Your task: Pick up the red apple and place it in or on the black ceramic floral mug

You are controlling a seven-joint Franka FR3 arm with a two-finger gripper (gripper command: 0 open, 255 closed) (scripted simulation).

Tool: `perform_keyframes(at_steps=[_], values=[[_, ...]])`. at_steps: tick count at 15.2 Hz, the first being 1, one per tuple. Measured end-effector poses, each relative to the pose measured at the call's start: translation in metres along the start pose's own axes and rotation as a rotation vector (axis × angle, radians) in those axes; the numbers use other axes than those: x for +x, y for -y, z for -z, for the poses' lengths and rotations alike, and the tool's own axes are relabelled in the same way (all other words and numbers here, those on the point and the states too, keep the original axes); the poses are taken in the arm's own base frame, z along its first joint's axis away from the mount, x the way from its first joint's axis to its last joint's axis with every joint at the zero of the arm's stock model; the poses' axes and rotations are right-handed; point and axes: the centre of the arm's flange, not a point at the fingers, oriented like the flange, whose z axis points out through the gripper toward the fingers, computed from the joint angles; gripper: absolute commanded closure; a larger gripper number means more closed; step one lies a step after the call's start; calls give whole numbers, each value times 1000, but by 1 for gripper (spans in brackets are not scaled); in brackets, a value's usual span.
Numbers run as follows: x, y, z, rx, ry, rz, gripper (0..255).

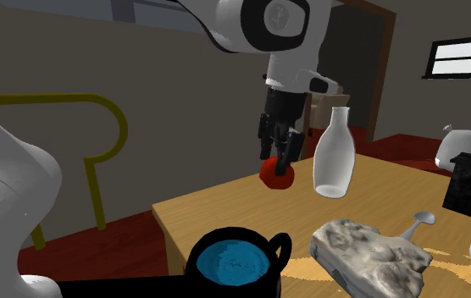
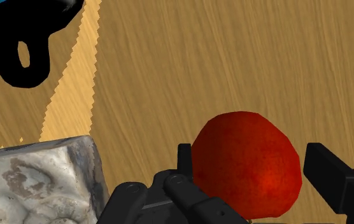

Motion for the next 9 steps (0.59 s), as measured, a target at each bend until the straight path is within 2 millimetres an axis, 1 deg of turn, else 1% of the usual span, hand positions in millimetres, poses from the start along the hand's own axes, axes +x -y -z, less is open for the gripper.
perform_keyframes(at_steps=[9], values=[[-3, 7, 48, 0, 0, 0, 255]])
